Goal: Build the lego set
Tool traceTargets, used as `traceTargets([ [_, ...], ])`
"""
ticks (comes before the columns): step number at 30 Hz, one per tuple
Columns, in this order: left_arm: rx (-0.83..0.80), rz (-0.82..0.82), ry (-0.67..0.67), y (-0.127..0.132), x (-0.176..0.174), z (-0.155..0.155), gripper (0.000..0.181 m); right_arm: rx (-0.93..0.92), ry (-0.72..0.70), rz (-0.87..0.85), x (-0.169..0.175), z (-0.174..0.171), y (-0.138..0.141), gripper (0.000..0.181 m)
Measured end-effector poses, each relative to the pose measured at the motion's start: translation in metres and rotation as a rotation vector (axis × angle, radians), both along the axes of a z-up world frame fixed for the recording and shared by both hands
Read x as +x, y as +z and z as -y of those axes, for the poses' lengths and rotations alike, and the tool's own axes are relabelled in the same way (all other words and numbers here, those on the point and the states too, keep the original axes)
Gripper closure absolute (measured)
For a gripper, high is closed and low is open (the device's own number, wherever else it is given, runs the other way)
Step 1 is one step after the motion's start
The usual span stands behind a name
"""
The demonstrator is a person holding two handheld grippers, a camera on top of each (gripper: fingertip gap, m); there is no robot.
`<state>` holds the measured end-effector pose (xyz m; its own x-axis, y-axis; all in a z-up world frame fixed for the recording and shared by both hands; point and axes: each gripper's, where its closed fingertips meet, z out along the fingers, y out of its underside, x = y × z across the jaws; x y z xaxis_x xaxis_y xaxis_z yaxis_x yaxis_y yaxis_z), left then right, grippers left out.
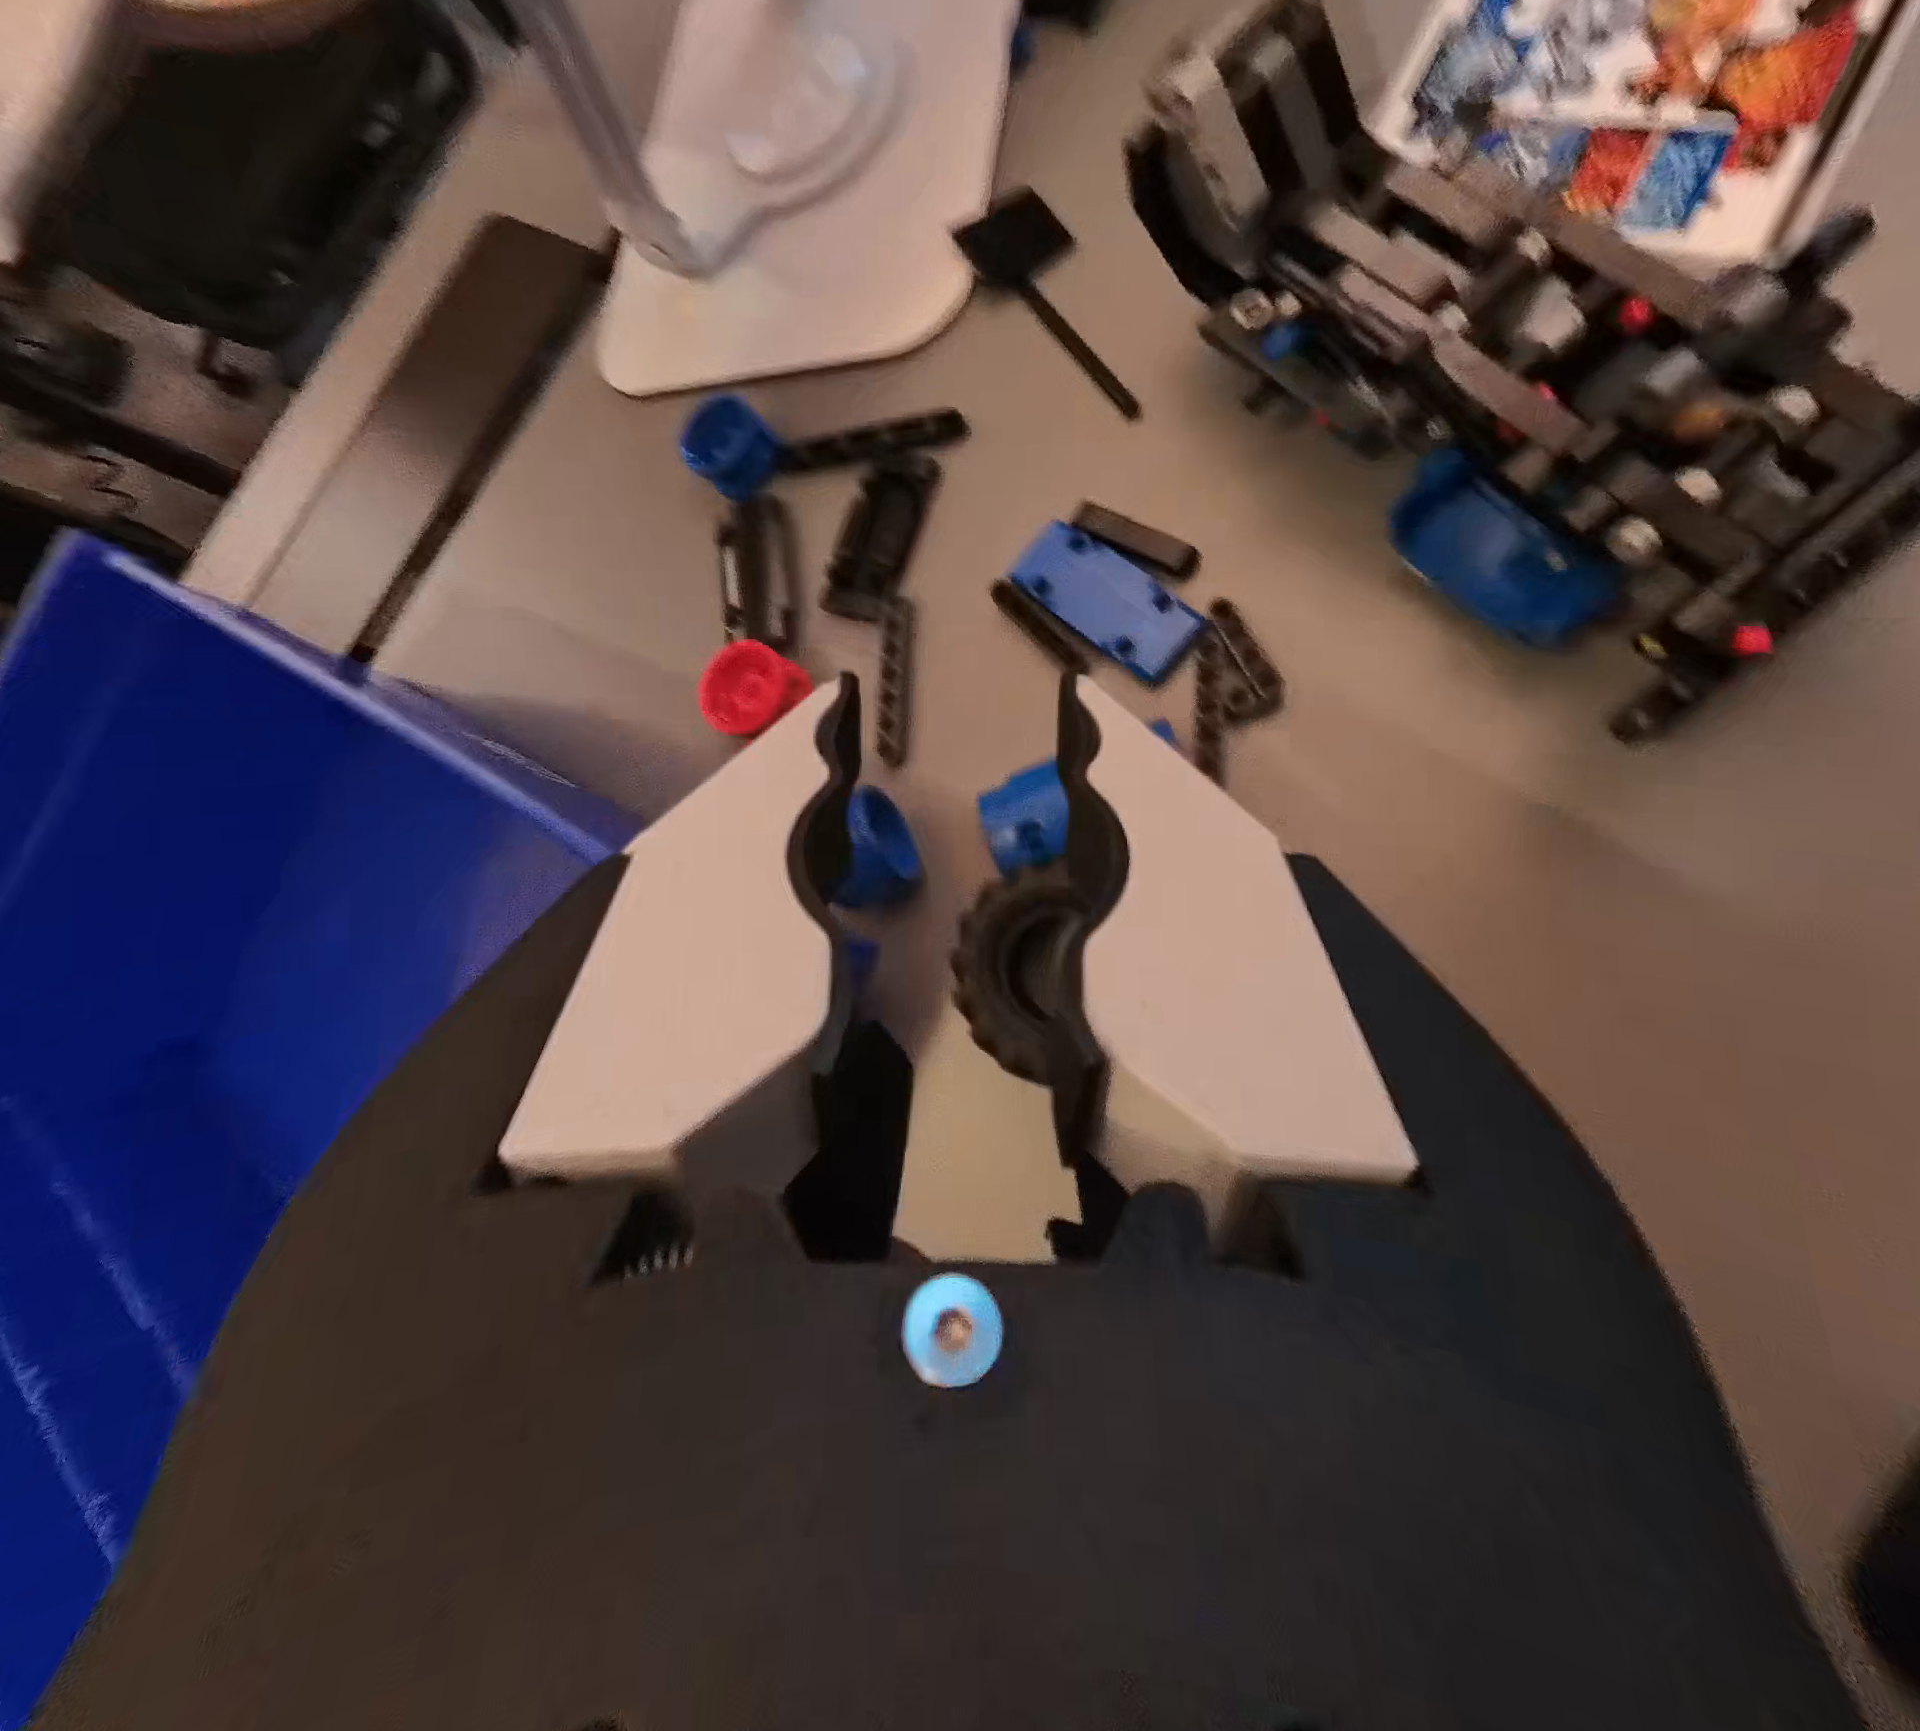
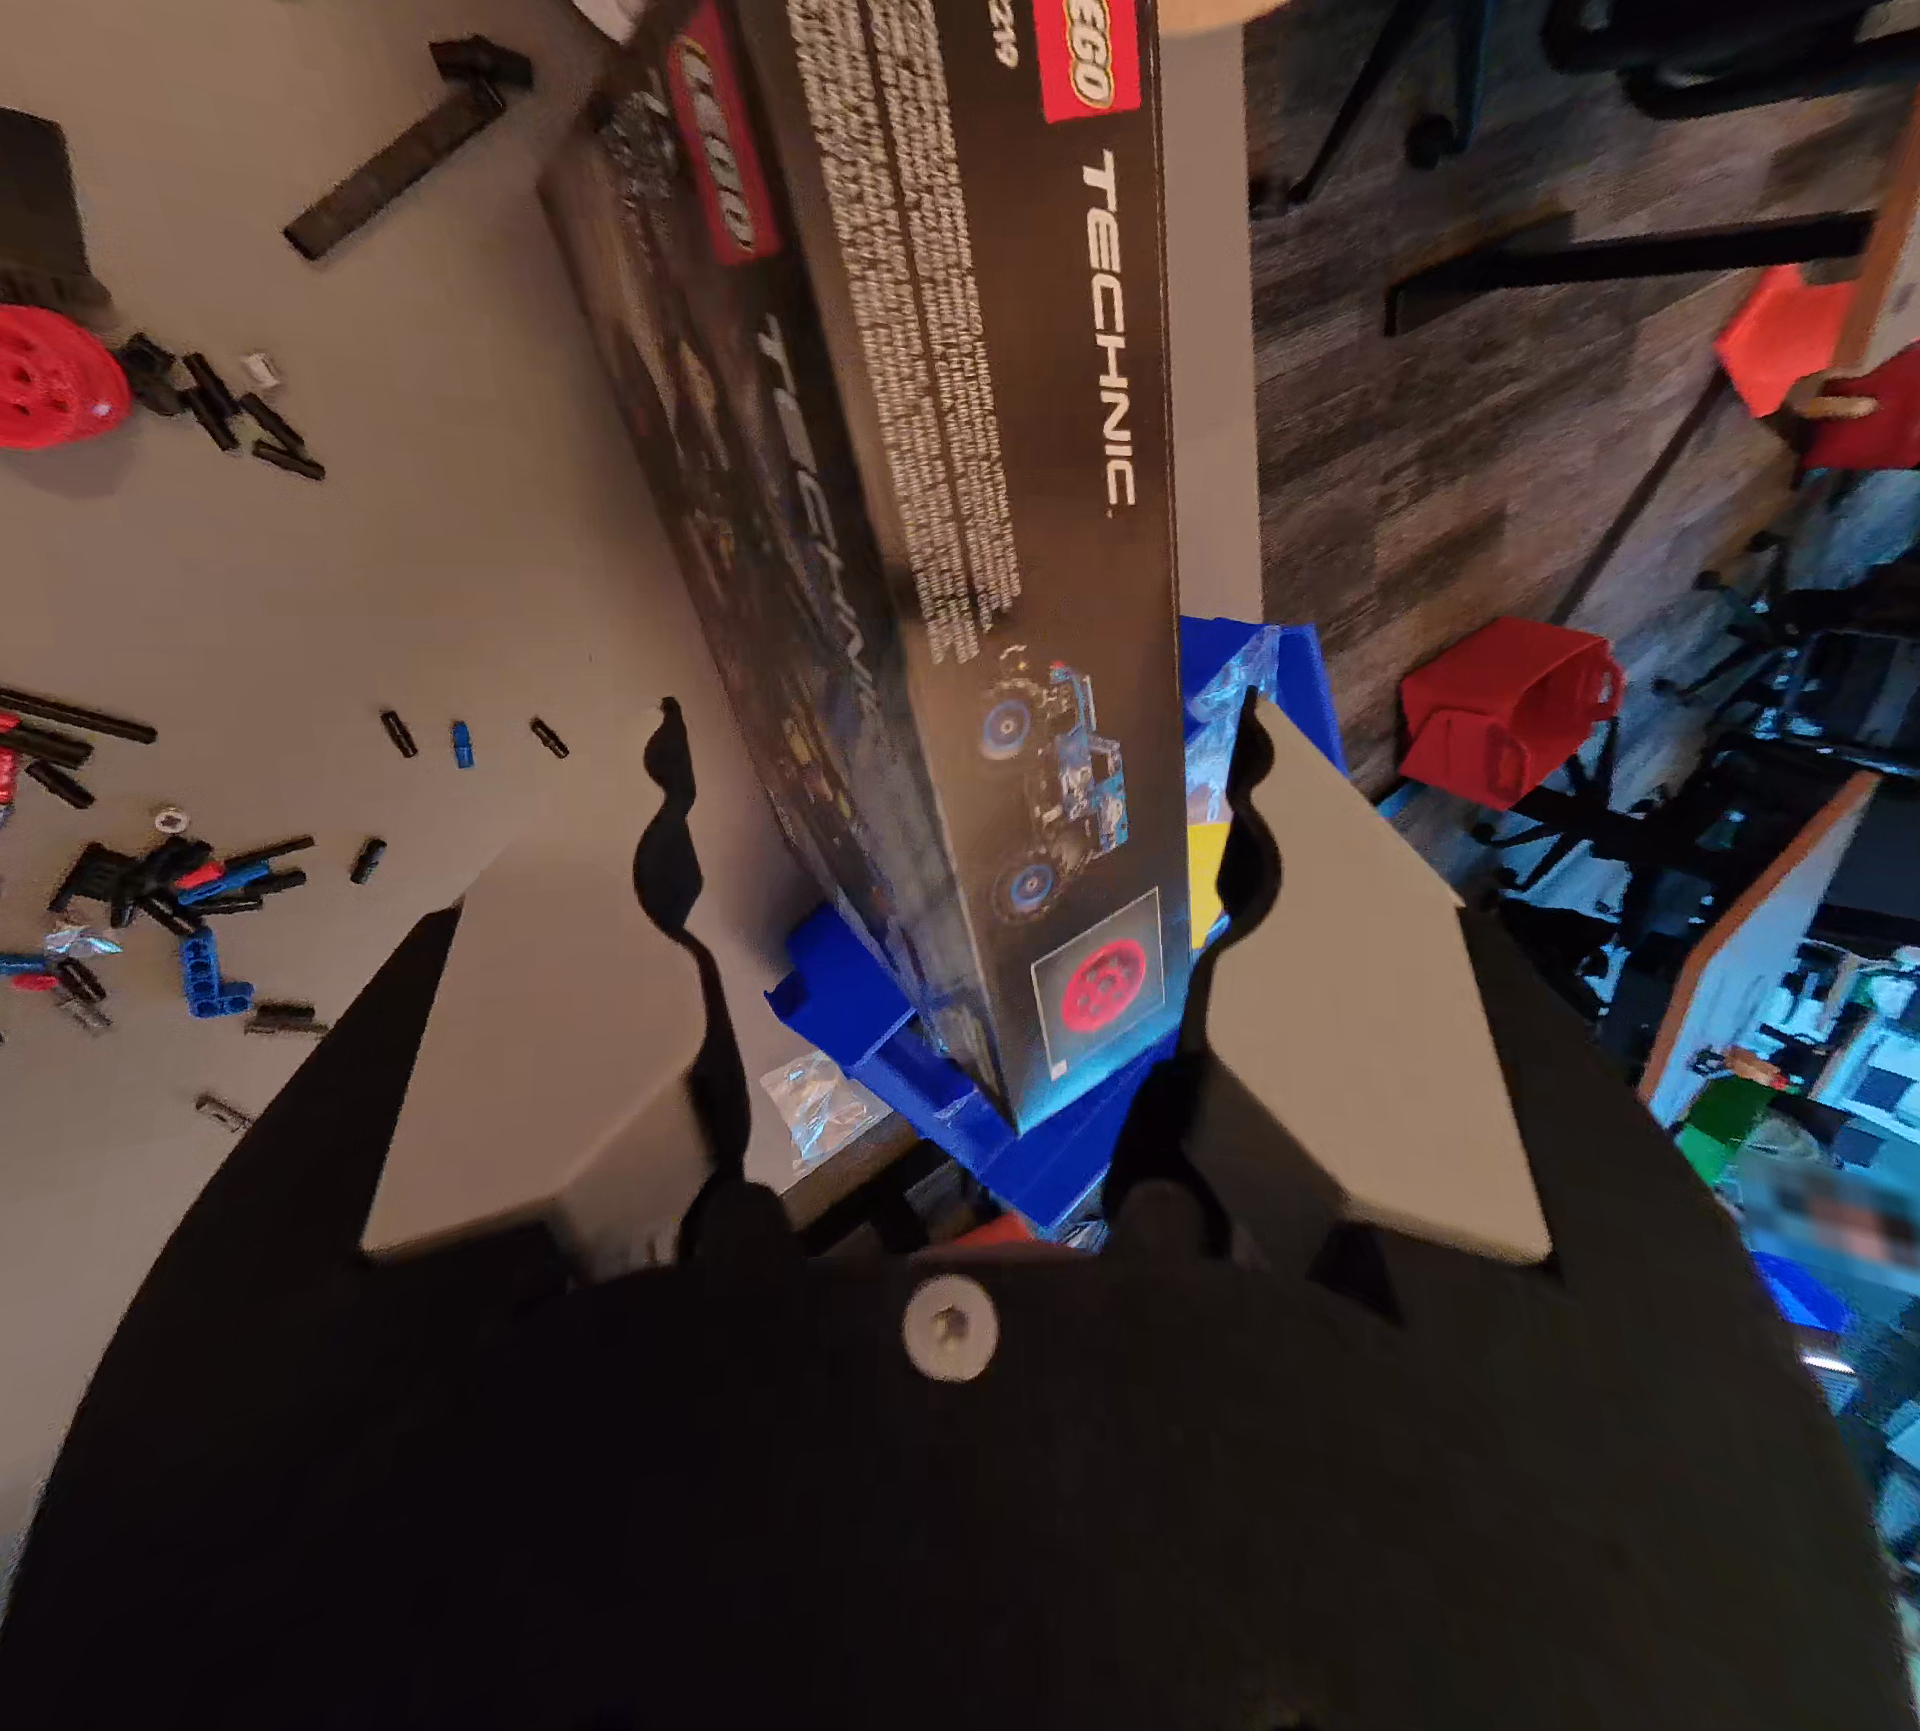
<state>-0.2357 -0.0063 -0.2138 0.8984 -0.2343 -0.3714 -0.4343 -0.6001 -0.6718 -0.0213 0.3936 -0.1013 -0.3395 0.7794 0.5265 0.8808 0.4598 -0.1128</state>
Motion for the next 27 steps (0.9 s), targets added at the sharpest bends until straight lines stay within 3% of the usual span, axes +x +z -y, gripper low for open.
traceTargets([
  [4, -0.169, 0.025, -0.041, -0.029, 0.013, 0.019, 0.14, 0.009, 0.052, -0.076, 0.01, 0.037, 0.01, 0.087],
  [9, -0.311, 0.037, 0.047, -0.059, 0.002, 0.048, 0.141, -0.03, 0.119, -0.128, 0.023, 0.086, -0.003, 0.095],
  [12, -0.355, 0.091, 0.061, -0.078, 0.006, 0.058, 0.153, -0.06, 0.141, -0.142, 0.029, 0.107, -0.013, 0.096],
  [16, -0.32, 0.129, 0.032, -0.076, 0.021, 0.065, 0.162, -0.104, 0.157, -0.166, 0.037, 0.126, -0.022, 0.099],
  [20, -0.302, 0.186, -0.011, -0.065, 0.034, 0.079, 0.143, -0.155, 0.167, -0.195, 0.043, 0.141, -0.028, 0.1],
  [24, -0.134, 0.183, 0.044, -0.027, 0.004, 0.088, 0.138, -0.186, 0.16, -0.218, 0.05, 0.149, -0.036, 0.101],
  [27, -0.053, 0.117, 0.13, -0.01, -0.04, 0.093, 0.137, -0.231, 0.158, -0.235, 0.054, 0.158, -0.043, 0.103],
])
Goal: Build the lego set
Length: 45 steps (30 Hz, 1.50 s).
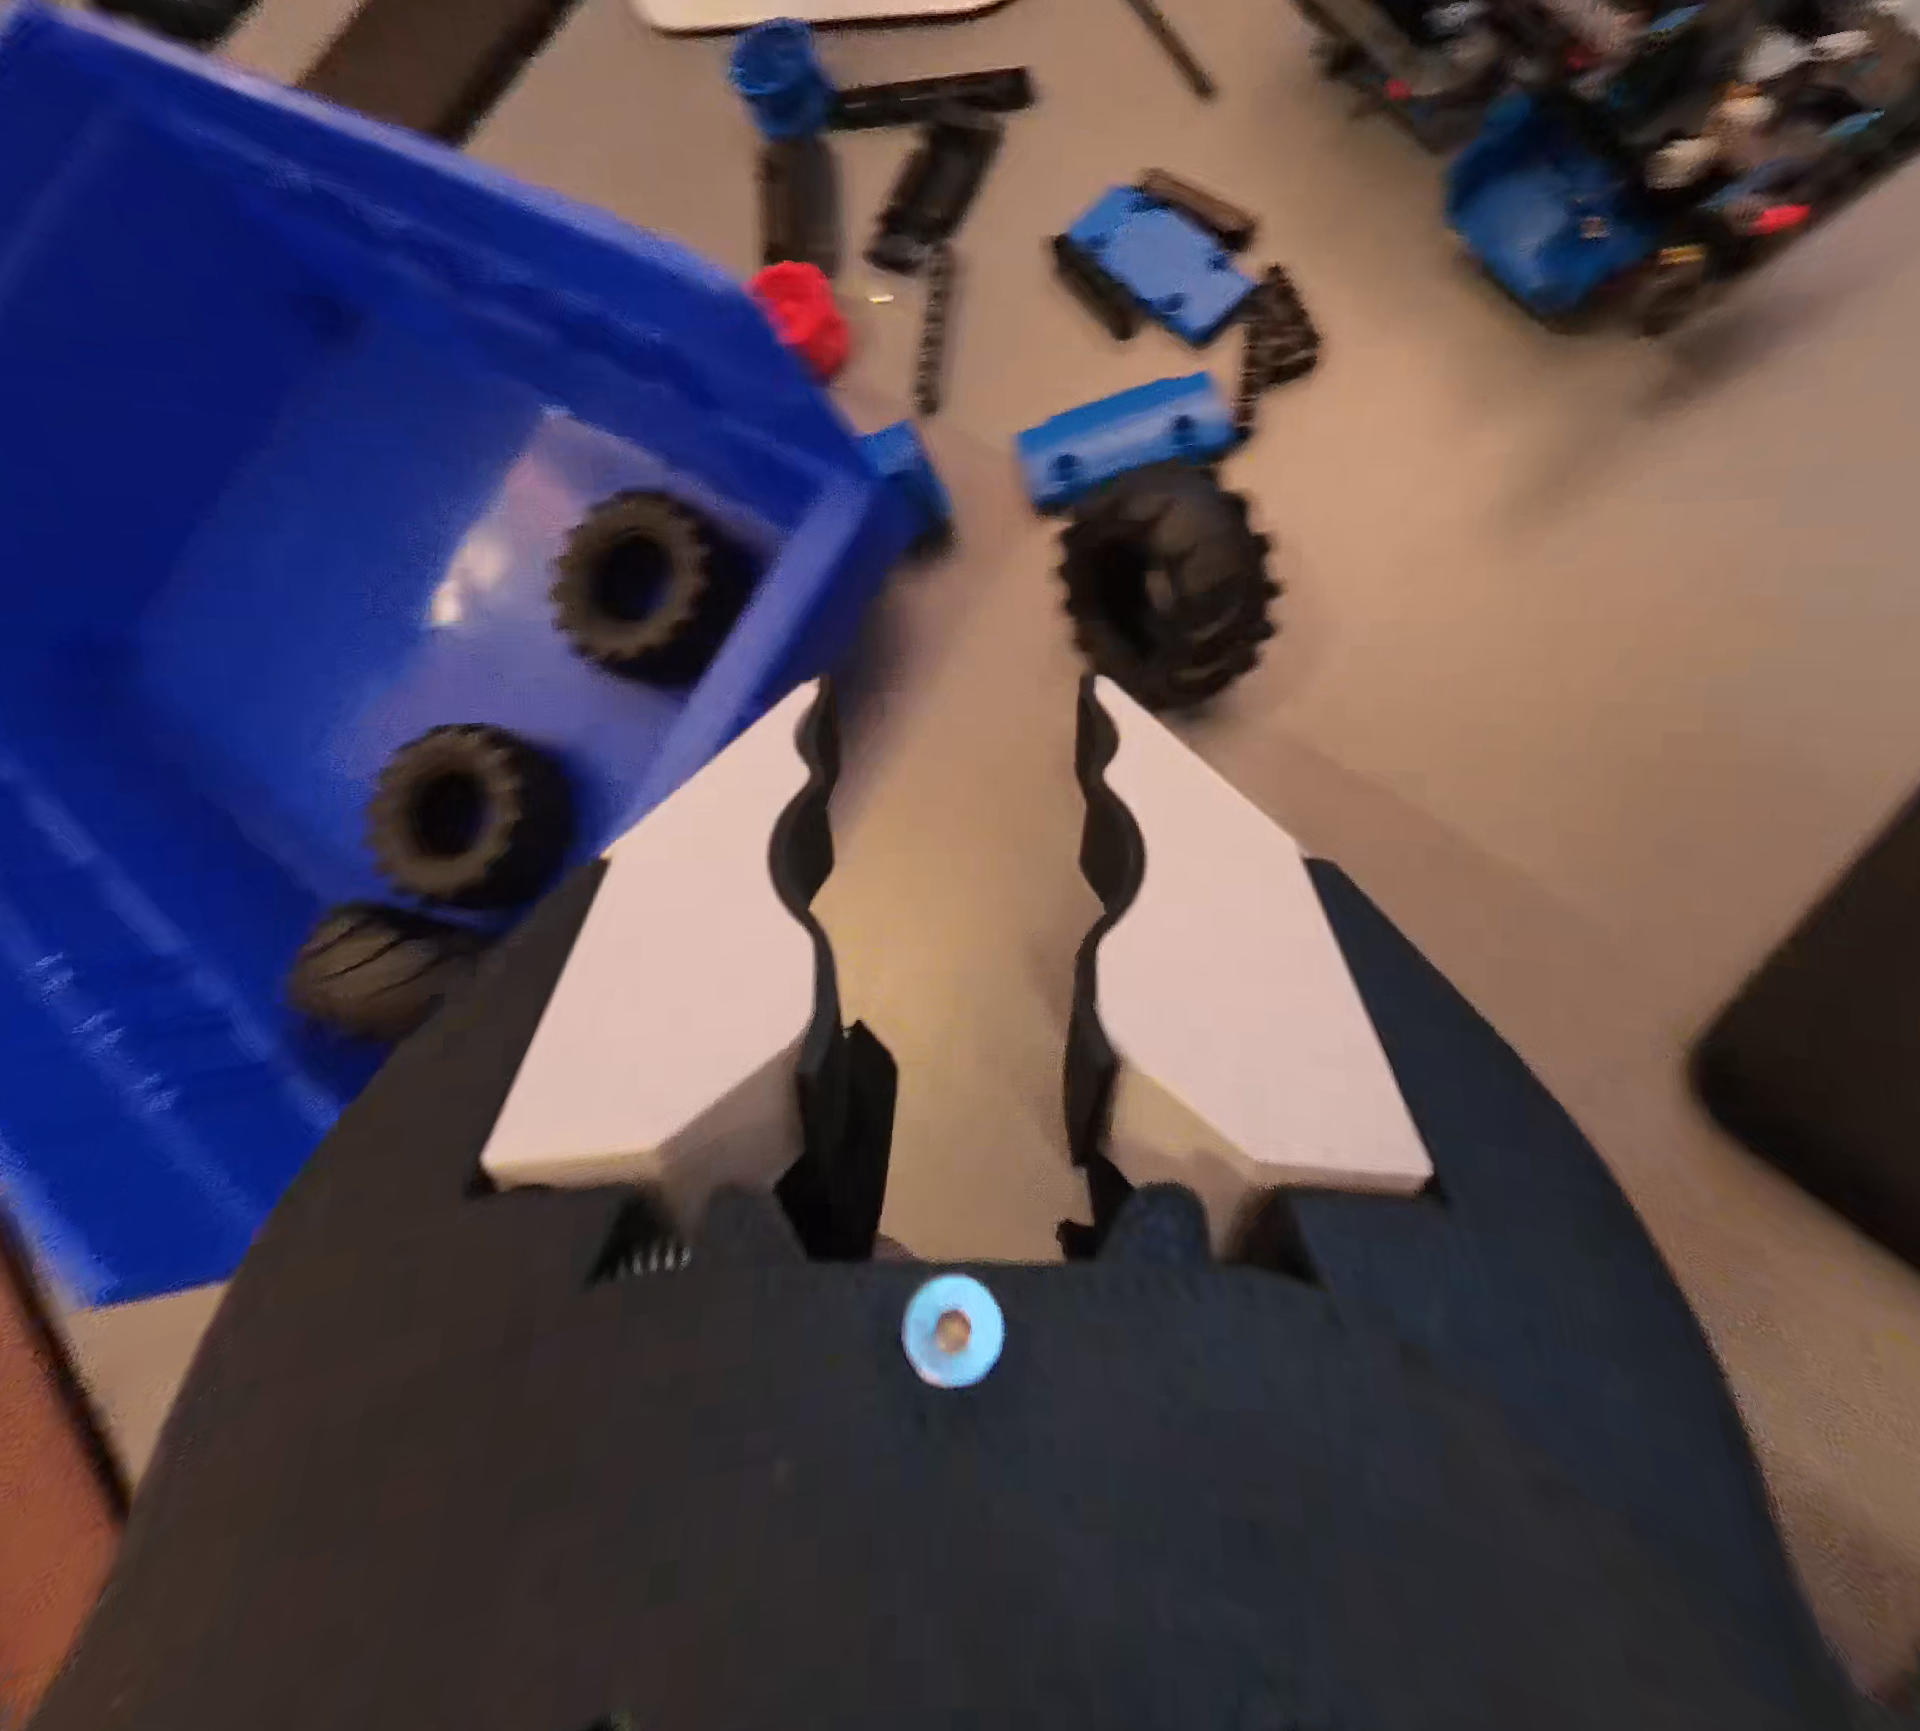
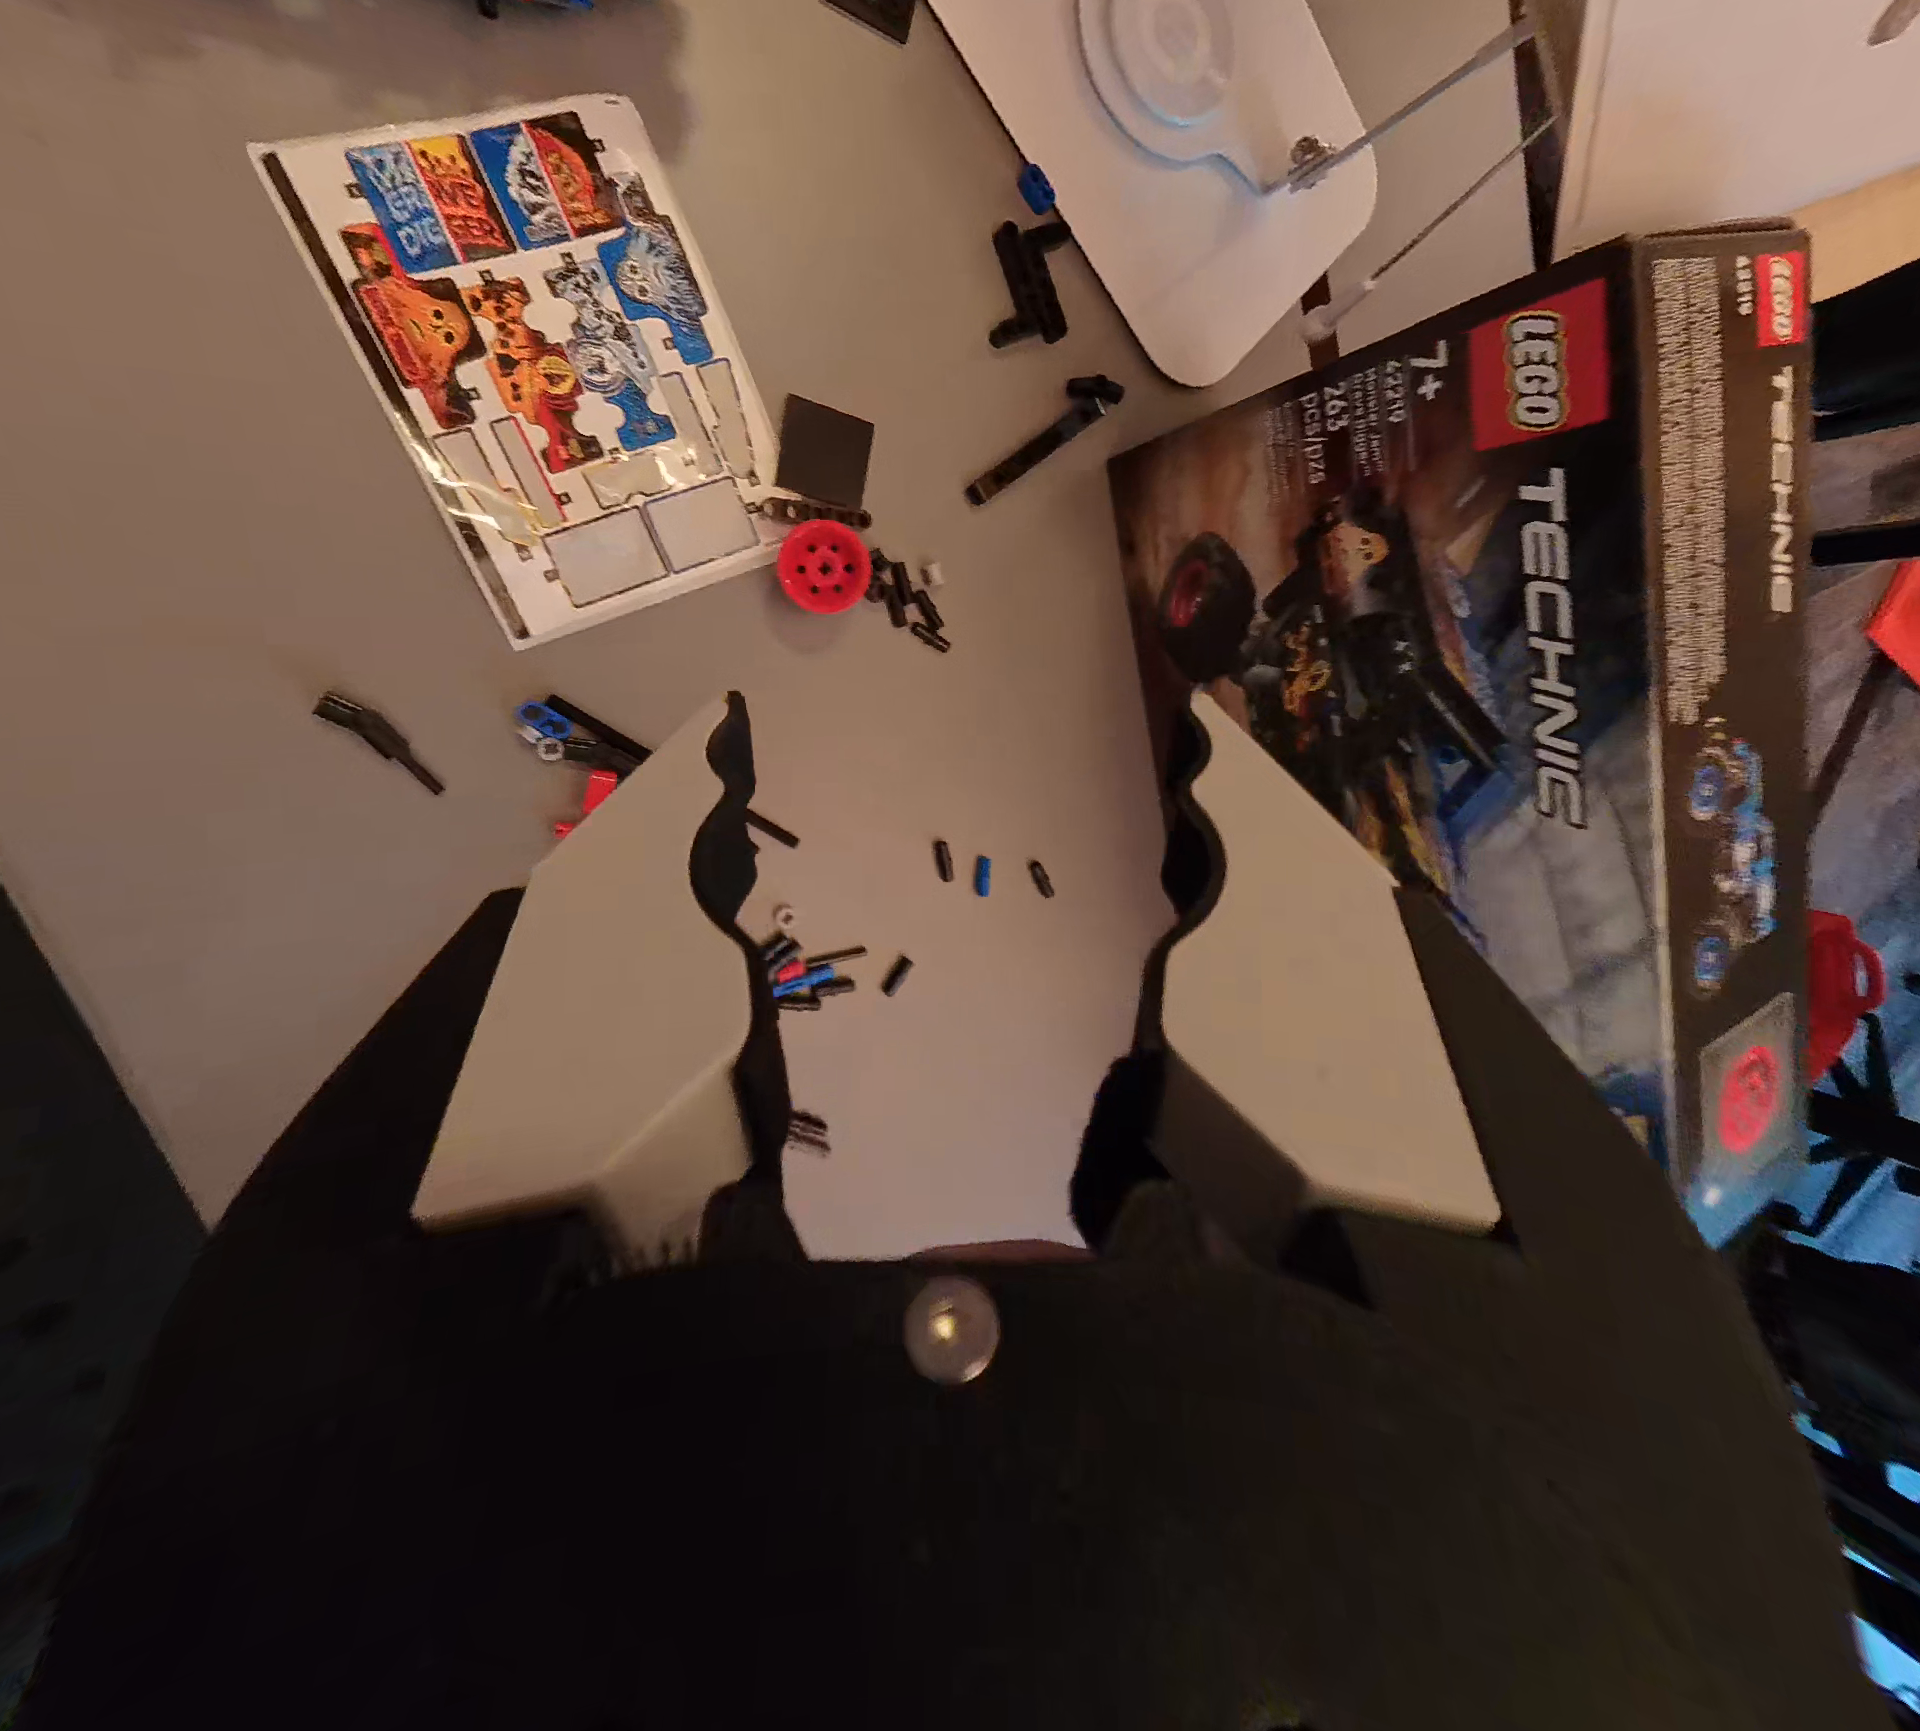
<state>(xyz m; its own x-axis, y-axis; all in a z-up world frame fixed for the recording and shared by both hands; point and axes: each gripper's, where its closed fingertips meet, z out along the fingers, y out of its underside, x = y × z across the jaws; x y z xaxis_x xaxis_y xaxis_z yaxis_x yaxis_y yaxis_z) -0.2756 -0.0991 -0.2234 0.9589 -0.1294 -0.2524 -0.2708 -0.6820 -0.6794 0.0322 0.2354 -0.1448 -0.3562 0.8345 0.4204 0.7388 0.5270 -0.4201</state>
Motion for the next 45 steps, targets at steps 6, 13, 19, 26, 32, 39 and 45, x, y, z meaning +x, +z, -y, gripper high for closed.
traceTargets([
  [6, -0.268, -0.288, 0.115, -0.045, -0.082, 0.004, 0.116, -0.05, -0.003, -0.008, 0.004, 0.016, -0.016, 0.104],
  [13, -0.282, -0.382, 0.074, -0.056, -0.098, 0.012, 0.143, -0.107, -0.004, -0.017, 0.012, 0.029, -0.028, 0.107],
  [19, -0.318, -0.352, 0.087, -0.056, -0.108, 0.056, 0.143, -0.157, 0.006, -0.024, 0.014, 0.041, -0.04, 0.107],
  [26, -0.246, -0.265, 0.227, -0.024, -0.113, 0.091, 0.109, -0.224, 0.02, -0.061, 0.014, 0.057, -0.052, 0.106],
  [32, -0.019, -0.226, 0.026, 0.032, -0.019, 0.027, 0.108, -0.329, 0.043, -0.115, 0.008, 0.08, -0.06, 0.108],
  [39, -0.072, -0.085, -0.398, -0.011, 0.125, -0.051, 0.104, -0.376, 0.041, -0.168, 0.002, 0.094, -0.074, 0.107],
  [45, -0.095, 0.011, -0.48, -0.037, 0.167, -0.074, 0.124, -0.455, 0.02, -0.248, 0.006, 0.089, -0.077, 0.112],
])
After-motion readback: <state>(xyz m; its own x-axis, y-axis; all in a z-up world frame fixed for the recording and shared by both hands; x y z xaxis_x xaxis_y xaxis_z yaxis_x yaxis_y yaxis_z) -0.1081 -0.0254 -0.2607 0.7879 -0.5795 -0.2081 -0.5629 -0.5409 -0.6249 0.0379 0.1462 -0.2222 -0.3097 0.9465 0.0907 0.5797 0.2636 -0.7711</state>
